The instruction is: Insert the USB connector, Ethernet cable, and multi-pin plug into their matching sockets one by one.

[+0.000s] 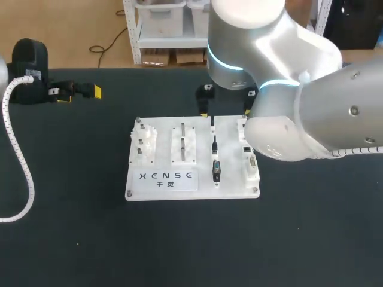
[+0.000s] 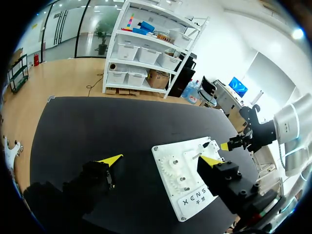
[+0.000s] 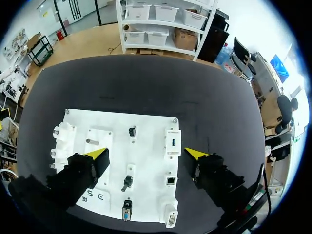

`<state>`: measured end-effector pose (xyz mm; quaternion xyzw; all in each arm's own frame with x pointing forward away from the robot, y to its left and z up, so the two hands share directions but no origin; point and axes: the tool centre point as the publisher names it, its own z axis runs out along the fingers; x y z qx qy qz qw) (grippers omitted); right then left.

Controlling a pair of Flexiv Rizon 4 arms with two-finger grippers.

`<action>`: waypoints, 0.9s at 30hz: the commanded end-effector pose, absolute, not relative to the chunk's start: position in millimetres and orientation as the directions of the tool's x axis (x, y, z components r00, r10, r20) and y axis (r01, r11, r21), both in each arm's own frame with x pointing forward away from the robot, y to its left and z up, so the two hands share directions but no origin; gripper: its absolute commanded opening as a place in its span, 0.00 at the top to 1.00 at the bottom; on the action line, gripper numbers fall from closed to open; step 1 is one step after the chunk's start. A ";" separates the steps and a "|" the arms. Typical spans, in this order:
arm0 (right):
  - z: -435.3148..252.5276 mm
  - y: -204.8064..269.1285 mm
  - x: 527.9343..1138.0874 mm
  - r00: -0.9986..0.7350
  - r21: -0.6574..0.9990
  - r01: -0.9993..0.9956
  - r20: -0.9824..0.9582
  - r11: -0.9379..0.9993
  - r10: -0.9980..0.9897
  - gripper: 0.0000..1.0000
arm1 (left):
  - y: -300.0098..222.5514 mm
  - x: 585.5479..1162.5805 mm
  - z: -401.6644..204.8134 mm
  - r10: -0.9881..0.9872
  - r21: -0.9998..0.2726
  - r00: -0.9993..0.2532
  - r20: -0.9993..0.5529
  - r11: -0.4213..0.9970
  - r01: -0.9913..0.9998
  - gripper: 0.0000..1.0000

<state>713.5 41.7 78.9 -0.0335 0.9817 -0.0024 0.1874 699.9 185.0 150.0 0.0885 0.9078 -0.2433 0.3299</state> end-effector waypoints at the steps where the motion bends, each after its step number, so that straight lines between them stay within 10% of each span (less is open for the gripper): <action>1: 78.9 41.4 712.2 -0.926 -0.018 -0.063 -0.372 0.998 -0.065 0.00 | 185.0 699.9 150.0 0.000 -0.383 -0.767 -0.642 0.866 0.321 0.00; 27: 52.6 49.3 720.2 -0.965 -0.064 -0.003 -0.263 0.998 -0.020 0.00 | 185.0 699.9 150.0 0.000 -0.383 -0.767 -0.642 0.866 0.321 0.00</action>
